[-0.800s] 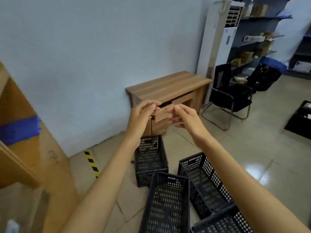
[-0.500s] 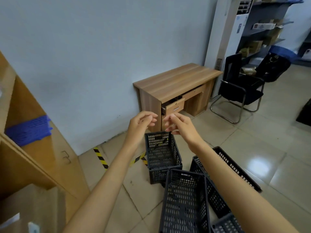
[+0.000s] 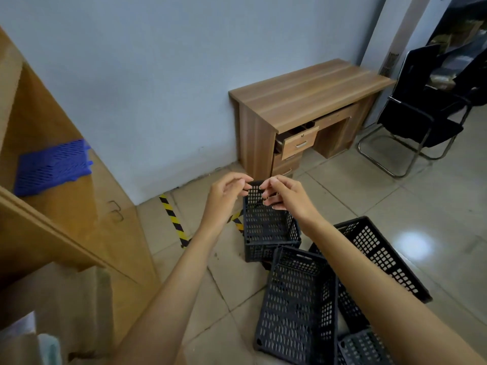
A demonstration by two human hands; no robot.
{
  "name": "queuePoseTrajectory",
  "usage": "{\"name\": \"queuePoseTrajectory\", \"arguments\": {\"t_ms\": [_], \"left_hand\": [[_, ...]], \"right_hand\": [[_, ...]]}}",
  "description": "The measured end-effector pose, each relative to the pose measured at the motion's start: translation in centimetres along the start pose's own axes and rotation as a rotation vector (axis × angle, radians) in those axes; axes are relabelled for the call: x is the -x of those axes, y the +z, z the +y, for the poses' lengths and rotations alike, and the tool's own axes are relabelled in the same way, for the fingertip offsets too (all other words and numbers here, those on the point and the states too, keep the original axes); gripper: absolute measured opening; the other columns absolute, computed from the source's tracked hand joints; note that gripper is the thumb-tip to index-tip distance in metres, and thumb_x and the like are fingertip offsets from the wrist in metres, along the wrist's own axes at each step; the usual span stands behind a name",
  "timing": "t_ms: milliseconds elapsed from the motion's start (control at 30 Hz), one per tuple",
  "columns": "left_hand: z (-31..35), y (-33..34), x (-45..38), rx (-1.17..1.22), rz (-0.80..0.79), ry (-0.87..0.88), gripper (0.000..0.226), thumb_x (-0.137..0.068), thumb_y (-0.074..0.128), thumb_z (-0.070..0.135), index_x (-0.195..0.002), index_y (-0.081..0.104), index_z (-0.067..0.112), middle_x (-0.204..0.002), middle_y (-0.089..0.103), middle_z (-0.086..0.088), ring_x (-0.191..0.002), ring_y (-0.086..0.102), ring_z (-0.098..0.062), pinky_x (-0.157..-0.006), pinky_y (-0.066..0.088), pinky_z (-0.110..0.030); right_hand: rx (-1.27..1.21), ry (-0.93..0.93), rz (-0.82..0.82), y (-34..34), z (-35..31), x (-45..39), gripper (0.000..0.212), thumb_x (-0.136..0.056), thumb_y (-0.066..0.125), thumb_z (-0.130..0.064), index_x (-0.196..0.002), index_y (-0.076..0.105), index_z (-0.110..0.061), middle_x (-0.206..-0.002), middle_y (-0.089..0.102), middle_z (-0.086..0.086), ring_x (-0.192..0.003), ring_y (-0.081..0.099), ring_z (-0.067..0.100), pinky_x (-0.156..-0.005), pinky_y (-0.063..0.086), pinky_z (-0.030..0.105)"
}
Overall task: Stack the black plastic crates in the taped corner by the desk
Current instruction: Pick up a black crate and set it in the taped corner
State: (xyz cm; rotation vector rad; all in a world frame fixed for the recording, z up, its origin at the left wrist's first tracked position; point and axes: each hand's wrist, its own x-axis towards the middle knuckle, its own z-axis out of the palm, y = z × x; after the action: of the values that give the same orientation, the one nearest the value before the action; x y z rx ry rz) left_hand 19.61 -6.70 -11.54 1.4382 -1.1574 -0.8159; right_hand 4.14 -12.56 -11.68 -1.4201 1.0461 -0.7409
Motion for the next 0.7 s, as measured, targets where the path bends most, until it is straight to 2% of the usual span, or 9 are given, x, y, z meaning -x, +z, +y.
{"name": "queuePoseTrajectory", "arguments": {"t_ms": [267, 533, 700], "left_hand": [[-1.1, 4.0, -3.5, 0.007, 0.072, -0.04, 0.022, -0.1, 0.049, 0.012, -0.104, 0.07, 0.01, -0.094, 0.069, 0.0, -0.087, 0.064, -0.008, -0.067, 0.044, -0.003], [-0.6, 7.0, -7.3, -0.014, 0.046, -0.073, 0.023, -0.101, 0.048, 0.017, -0.104, 0.07, 0.015, -0.099, 0.071, -0.002, -0.088, 0.065, -0.005, -0.067, 0.043, -0.001], [-1.1, 7.8, -11.0, -0.028, -0.018, -0.069, 0.022, -0.1, 0.048, 0.022, -0.105, 0.07, 0.019, -0.1, 0.071, -0.001, -0.093, 0.066, -0.01, -0.074, 0.043, -0.015]], "right_hand": [[0.012, 0.002, -0.085, -3.7, 1.6, -4.9, 0.031, -0.102, 0.04, -0.027, -0.096, 0.067, -0.012, -0.082, 0.064, 0.002, -0.069, 0.062, 0.012, -0.063, 0.042, 0.023], [-0.011, 0.011, -0.041, -7.6, 1.4, -7.5, 0.03, -0.101, 0.042, -0.027, -0.092, 0.068, -0.015, -0.079, 0.067, -0.002, -0.069, 0.063, 0.011, -0.067, 0.043, 0.026], [0.011, 0.009, 0.016, -9.1, 1.3, -10.4, 0.031, -0.101, 0.041, -0.028, -0.092, 0.067, -0.012, -0.079, 0.067, 0.0, -0.069, 0.063, 0.014, -0.068, 0.045, 0.027]]}}
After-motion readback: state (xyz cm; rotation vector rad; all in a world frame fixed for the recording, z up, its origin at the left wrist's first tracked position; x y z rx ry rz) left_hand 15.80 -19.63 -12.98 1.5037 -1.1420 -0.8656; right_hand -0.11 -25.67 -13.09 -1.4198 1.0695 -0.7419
